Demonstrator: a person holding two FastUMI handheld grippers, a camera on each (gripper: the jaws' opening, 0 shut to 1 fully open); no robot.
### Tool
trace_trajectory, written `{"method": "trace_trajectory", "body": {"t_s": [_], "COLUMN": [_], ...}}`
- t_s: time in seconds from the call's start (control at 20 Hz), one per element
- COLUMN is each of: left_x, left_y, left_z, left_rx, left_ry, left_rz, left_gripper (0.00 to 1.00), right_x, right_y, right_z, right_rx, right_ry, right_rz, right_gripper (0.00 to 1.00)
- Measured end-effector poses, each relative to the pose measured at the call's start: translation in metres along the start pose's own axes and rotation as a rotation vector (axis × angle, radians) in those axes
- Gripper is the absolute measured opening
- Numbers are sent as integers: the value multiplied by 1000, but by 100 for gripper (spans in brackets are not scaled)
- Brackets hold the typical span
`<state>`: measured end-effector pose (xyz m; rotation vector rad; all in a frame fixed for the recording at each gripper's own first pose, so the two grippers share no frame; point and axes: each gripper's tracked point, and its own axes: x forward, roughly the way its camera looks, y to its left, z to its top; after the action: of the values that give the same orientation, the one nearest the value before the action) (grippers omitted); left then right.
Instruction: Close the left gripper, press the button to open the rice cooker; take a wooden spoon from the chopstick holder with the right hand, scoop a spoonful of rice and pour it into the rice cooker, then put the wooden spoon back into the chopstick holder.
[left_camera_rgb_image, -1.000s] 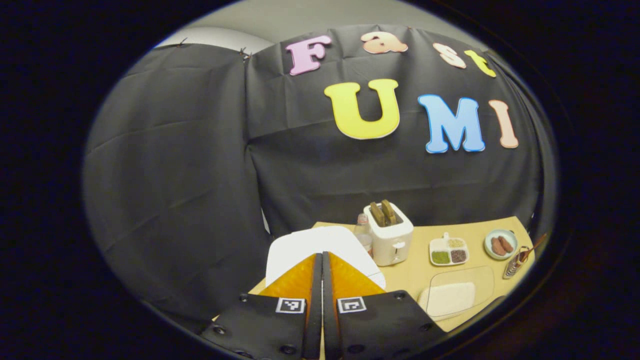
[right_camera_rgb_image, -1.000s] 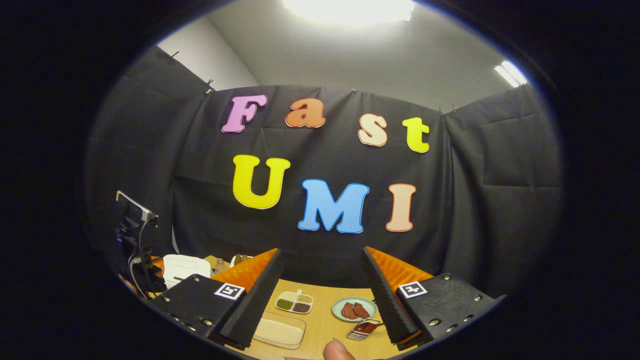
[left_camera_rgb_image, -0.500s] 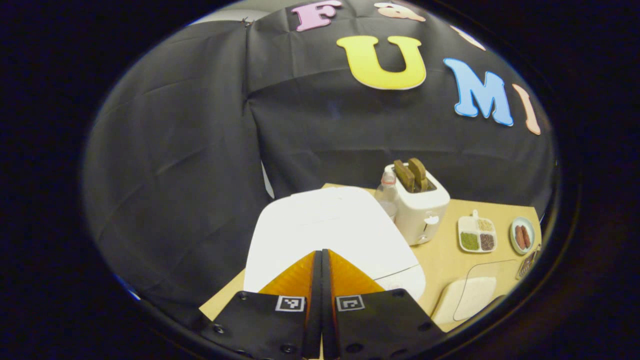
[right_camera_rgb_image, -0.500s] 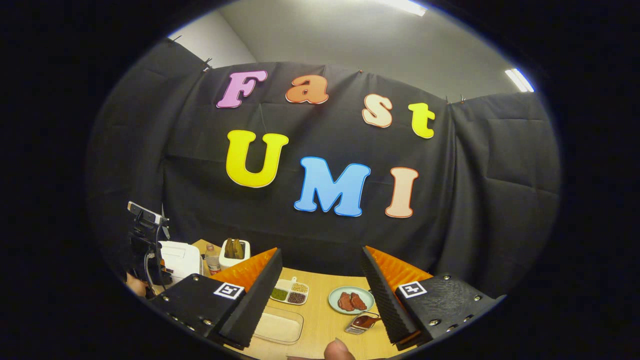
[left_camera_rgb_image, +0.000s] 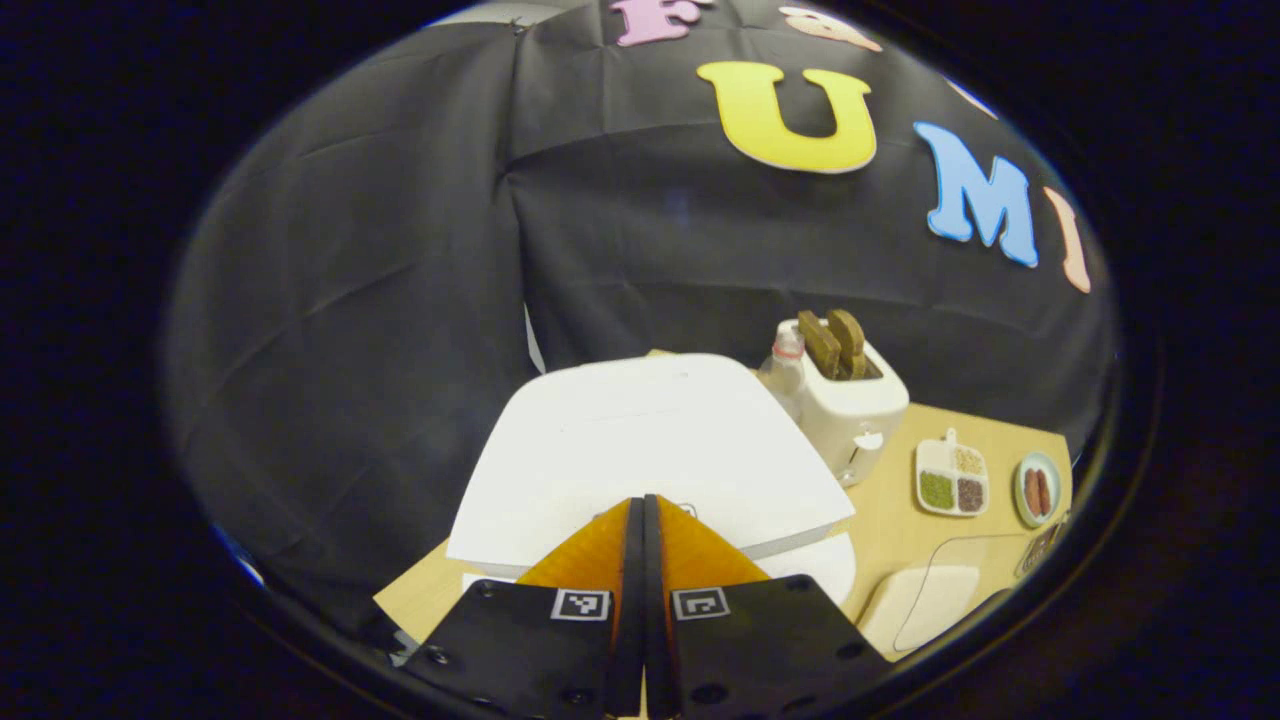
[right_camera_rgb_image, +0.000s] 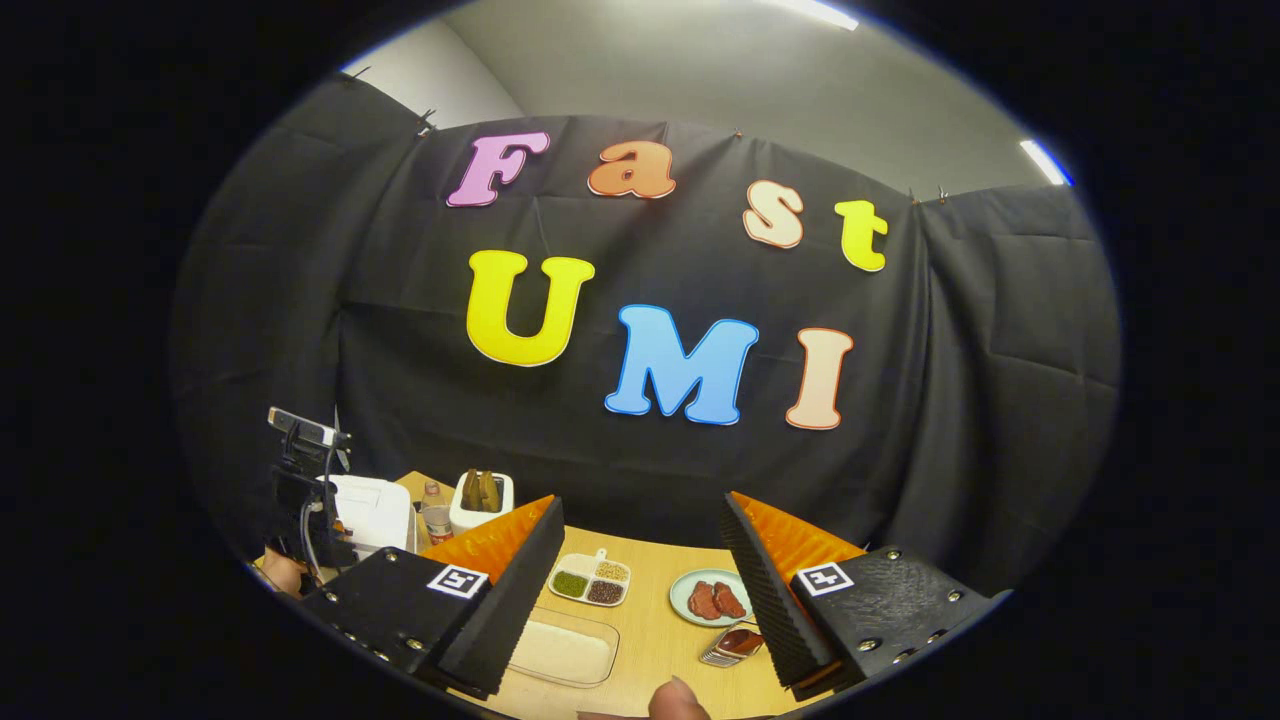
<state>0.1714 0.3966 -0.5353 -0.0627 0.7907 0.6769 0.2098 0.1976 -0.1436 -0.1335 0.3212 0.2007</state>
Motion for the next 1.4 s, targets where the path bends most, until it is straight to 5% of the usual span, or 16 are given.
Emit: {"method": "trace_trajectory", "body": {"t_s": [0.25,0.85,1.25,1.4], "left_x": [-21,-85,-153,-171], "left_y": [10,9,18,19], "left_z": [67,82,95,94], "left_rx": [-48,-26,-20,-20], "left_ry": [-191,-249,-329,-341], "left_rz": [13,-83,-150,-152], "left_gripper": [9,11,40,58], "right_x": [-6,-27,-26,-19], "right_y": [-7,-38,-97,-124], "right_z": [-4,-34,-60,-79], "right_rx": [31,83,181,176], "right_ry": [6,58,93,114], "right_rz": [-5,-74,-179,-202], "right_gripper": [96,96,96,96]}}
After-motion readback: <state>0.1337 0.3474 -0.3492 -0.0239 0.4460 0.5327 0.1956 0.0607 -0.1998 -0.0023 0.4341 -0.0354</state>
